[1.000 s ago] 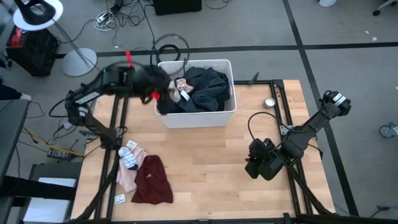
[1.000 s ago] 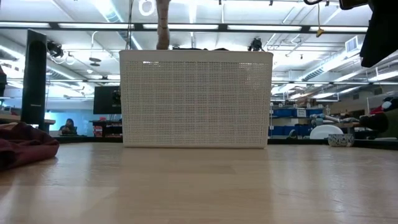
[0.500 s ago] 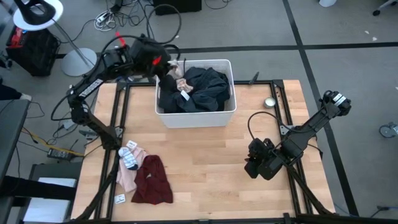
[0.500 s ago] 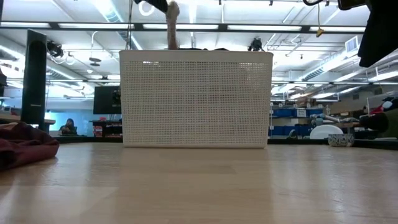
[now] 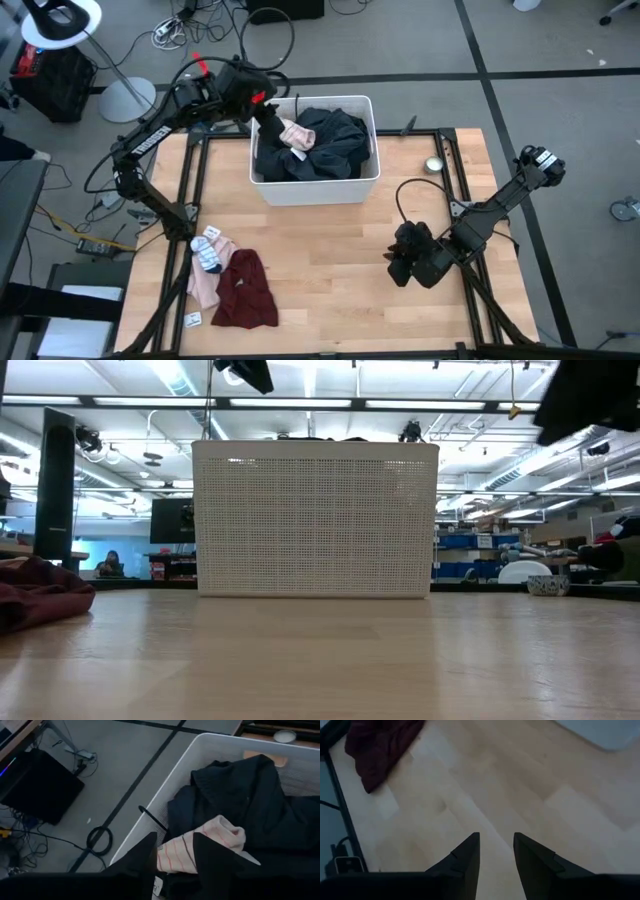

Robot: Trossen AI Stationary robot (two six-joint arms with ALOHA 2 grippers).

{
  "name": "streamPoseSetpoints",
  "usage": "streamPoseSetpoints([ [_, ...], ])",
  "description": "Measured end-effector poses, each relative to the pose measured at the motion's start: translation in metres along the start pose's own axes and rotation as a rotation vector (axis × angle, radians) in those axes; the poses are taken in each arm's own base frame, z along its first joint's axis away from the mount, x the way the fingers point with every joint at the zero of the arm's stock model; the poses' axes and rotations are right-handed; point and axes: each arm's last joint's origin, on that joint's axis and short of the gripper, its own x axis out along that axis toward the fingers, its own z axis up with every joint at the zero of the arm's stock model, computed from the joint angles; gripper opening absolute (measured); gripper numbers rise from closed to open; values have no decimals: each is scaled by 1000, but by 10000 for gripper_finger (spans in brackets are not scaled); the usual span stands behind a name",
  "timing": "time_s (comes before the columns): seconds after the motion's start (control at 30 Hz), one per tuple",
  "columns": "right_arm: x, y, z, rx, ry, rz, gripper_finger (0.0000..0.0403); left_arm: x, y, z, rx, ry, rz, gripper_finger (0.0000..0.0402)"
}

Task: Sort clothes
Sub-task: Put the red underwear into the white laundry bin

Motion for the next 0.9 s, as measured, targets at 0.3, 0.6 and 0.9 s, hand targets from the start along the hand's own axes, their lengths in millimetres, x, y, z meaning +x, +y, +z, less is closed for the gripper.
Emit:
streamPoseSetpoints([
  [0.3, 27, -6, 31, -220, -41, 84, 119, -1, -6, -11, 30, 96, -203, 131],
  [0.6, 73, -54, 20, -275, -244, 465, 119, -15, -18, -17, 31, 126, -340, 131],
  [0.9, 72, -129, 4, -228, -355, 594, 119, -44, -33, -25, -18, 147, -381, 132],
])
